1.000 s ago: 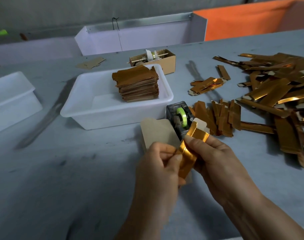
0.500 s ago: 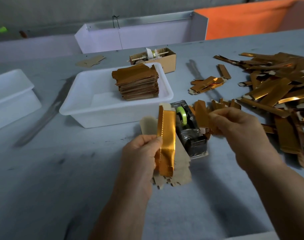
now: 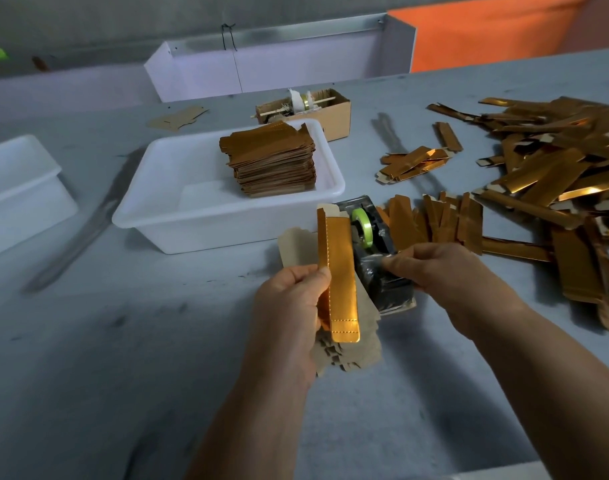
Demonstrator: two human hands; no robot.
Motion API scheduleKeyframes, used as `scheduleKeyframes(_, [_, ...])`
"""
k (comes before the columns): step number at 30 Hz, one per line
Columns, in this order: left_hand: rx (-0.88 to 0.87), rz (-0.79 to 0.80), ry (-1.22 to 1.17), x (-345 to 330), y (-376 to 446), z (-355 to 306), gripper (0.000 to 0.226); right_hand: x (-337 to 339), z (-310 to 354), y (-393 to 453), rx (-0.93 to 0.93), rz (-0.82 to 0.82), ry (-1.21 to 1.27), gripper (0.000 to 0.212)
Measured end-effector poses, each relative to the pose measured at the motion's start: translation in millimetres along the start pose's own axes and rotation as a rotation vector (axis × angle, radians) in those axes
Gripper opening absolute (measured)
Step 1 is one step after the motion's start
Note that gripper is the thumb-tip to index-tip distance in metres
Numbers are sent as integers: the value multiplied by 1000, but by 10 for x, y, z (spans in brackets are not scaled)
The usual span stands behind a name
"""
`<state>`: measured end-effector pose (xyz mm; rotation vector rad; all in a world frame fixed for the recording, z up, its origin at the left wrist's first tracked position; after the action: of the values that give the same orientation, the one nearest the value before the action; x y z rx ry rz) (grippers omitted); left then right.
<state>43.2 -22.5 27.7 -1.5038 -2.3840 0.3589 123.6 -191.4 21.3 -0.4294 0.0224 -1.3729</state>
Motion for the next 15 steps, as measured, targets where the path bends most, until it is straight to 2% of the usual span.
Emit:
scheduleKeyframes(6, [-46, 32, 2, -78, -44, -51, 10, -21, -19, -4, -23, 16, 107, 13])
scheduleKeyframes(9, [-51, 41, 21, -130, -68, -41, 10, -47, -11, -50, -53, 35, 408, 11])
scheduleKeyframes(11, [-49, 33, 30, -138, -65, -34, 7, -30, 0, -88, -45, 32, 502, 11])
scheduleKeyframes(15, [-51, 54, 26, -111, -35, -40, 9, 30, -8, -203, 96, -97, 188, 18])
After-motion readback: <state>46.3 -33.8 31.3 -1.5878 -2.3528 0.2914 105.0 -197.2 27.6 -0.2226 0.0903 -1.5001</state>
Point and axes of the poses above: each hand's wrist, its own y-axis towards the middle knuckle, its own x-axis out of the back of the hand, z = x × y, the point moved 5 cm from there along y, towards the middle knuckle, and after that the axes turned 8 degrees about y, right-handed, at the moved point
